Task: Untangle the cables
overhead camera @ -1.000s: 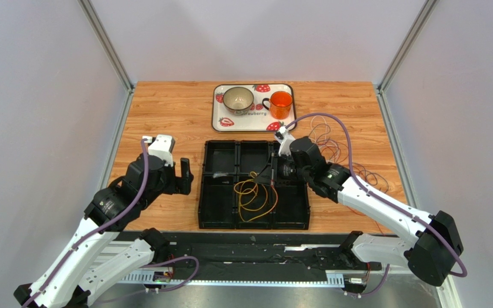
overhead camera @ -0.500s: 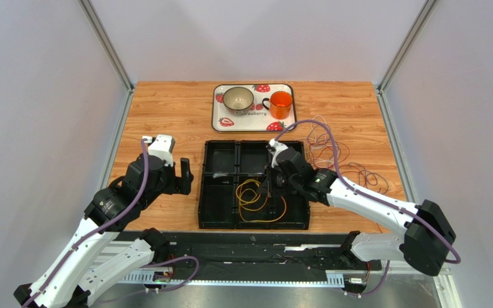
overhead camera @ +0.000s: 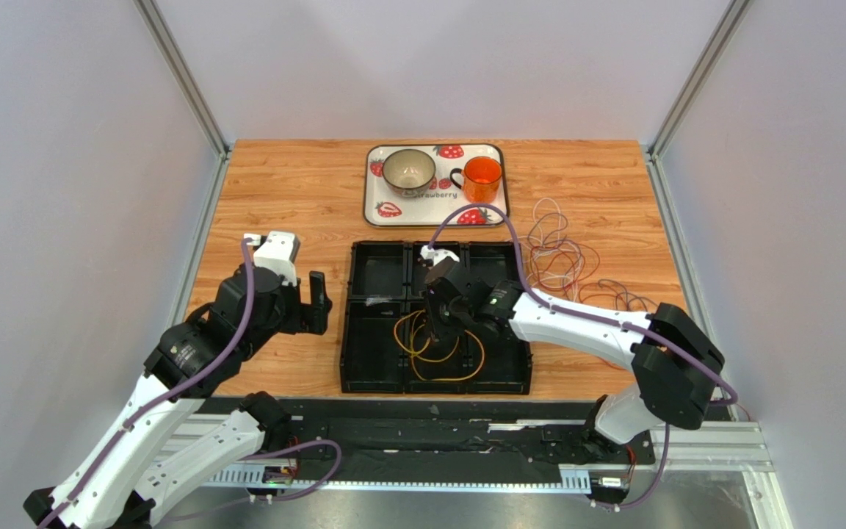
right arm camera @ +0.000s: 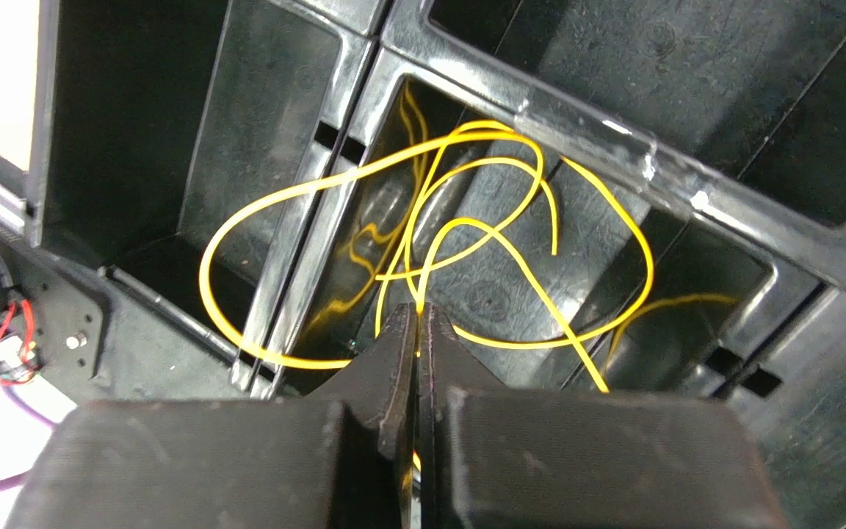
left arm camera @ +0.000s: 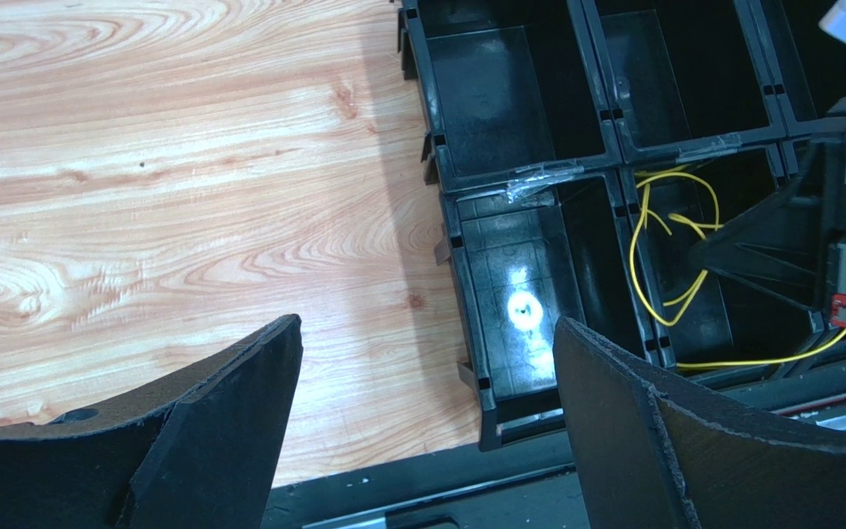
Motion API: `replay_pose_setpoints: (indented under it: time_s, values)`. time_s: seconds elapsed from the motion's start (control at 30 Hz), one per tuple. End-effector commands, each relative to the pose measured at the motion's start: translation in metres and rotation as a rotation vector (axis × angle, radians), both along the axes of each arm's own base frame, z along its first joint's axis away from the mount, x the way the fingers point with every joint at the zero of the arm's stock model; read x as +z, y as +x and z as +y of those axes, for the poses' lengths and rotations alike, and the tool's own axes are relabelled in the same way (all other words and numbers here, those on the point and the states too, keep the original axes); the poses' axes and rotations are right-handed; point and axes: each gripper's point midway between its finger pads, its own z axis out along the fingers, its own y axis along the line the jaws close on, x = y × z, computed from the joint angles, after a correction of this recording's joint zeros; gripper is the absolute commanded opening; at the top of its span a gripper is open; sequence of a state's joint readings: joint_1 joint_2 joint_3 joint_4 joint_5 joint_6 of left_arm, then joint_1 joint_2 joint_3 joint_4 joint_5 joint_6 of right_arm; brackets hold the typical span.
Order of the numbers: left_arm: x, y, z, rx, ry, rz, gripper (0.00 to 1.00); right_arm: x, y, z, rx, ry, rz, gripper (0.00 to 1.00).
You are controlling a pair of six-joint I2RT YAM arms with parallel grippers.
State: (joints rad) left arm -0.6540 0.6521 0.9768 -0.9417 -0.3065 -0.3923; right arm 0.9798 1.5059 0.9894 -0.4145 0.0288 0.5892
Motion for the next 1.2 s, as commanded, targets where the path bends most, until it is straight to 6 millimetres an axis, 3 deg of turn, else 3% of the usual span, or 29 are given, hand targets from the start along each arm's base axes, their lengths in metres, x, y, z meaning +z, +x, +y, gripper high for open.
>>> replay_pose_setpoints:
  time_s: [0.0, 0.1, 0.4, 0.9, 1.17]
  values:
    - [0.004, 0.002, 0.000, 0.013, -0.016, -0.021, 0.92, 0.009, 0.016, 0.016, -0.003, 0.014, -0.055, 0.00]
    - [0.005, 0.002, 0.000, 0.011, -0.017, -0.022, 0.92, 0.010, 0.019, 0.029, 0.018, 0.039, -0.050, 0.00]
    - [0.004, 0.002, 0.000, 0.017, -0.016, -0.020, 0.92, 0.000, 0.026, 0.041, 0.036, 0.026, -0.053, 0.00]
    - [0.002, 0.003, 0.000, 0.016, -0.010, -0.013, 0.92, -0.014, 0.051, -0.003, -0.026, -0.215, -0.183, 0.00]
    - [0.002, 0.003, -0.001, 0.015, -0.008, -0.010, 0.92, 0.011, 0.048, -0.004, -0.022, -0.178, -0.203, 0.05]
